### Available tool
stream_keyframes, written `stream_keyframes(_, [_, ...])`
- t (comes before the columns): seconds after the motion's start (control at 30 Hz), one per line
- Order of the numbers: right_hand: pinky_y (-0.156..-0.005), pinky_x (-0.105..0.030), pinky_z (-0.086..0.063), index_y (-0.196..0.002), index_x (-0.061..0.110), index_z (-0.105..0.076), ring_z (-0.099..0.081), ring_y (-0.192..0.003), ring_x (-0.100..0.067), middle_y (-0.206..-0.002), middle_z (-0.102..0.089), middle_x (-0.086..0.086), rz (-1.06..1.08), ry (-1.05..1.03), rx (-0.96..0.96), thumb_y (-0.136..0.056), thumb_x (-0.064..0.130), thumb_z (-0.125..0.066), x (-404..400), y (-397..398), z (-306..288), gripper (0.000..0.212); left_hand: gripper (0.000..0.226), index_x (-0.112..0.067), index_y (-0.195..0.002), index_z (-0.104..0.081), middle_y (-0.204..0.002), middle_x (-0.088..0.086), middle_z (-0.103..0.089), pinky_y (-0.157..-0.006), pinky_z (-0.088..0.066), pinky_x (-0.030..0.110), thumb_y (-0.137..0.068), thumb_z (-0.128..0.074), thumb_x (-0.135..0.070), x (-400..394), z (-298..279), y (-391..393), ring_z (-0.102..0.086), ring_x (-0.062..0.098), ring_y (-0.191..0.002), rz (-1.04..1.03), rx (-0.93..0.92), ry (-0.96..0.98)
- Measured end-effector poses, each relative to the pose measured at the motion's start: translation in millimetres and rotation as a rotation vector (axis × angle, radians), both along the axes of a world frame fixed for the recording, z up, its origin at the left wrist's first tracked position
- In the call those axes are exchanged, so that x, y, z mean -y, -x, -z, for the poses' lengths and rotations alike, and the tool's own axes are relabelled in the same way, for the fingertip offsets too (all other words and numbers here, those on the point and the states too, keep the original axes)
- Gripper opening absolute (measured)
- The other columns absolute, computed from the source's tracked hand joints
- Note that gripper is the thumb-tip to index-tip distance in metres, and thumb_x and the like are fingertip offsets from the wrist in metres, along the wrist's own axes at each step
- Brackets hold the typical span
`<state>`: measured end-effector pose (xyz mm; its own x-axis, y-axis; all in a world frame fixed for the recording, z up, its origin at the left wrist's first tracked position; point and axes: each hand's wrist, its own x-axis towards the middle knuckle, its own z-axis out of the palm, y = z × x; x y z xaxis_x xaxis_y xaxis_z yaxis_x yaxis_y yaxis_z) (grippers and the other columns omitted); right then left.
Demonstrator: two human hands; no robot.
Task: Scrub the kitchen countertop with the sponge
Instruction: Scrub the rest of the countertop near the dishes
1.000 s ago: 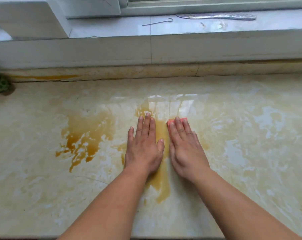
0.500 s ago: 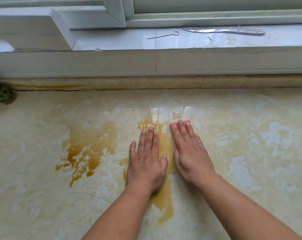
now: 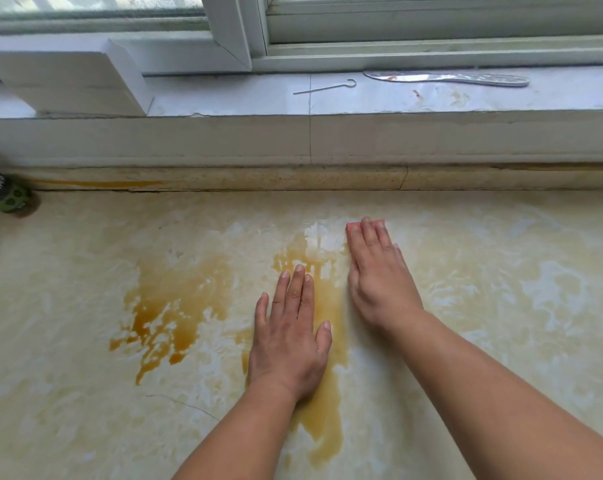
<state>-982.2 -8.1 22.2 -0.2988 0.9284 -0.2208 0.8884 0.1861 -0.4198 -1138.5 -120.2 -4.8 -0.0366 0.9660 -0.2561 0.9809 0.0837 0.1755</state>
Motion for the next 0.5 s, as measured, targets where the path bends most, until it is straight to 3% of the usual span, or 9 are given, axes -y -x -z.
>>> stream_keyframes(0.2, [-0.124,-0.034,0.000,-0.162,0.035,0.008,0.022,-0.154,-0.006,-0.169,0.019,0.016,-0.144,-0.040,0.028,-0.102,0.034,-0.023,80,-28,10,0.068,0.080,-0.024,-0.159,0.031,-0.161,-0.011,0.047,-0.126,0.018,0.044,-0.095,-0.001,-0.059,-2,-6,-1,0.041,0.006,-0.149,-0.035,0.058,0.014])
stream_keyframes(0.3, [-0.126,-0.034,0.003,-0.162,0.034,0.010,0.029,-0.151,-0.004,-0.167,0.022,0.015,-0.098,-0.042,0.022,-0.104,0.031,-0.026,41,-11,15,0.068,0.077,-0.024,-0.159,0.028,-0.162,-0.009,0.045,-0.122,0.024,0.046,-0.094,0.001,-0.055,-23,-5,1,0.043,0.008,-0.148,-0.049,0.053,0.002])
stream_keyframes(0.4, [-0.127,-0.035,0.003,-0.162,0.033,0.010,0.029,-0.150,-0.004,-0.168,0.020,0.014,-0.057,-0.045,-0.031,-0.106,0.028,-0.027,-6,9,9,0.067,0.075,-0.021,-0.162,0.023,-0.166,-0.007,0.040,-0.125,0.020,0.045,-0.099,-0.007,-0.050,-70,-8,14,0.041,0.010,-0.149,-0.064,0.037,-0.042])
stream_keyframes(0.5, [-0.127,-0.035,0.003,-0.161,0.035,0.015,0.031,-0.150,-0.004,-0.167,0.025,0.015,-0.089,-0.079,-0.020,-0.107,0.028,-0.026,3,10,11,0.068,0.075,-0.022,-0.162,0.023,-0.167,-0.007,0.037,-0.127,0.016,0.044,-0.102,-0.013,-0.050,-96,-8,26,0.039,0.009,-0.150,-0.013,0.033,-0.033])
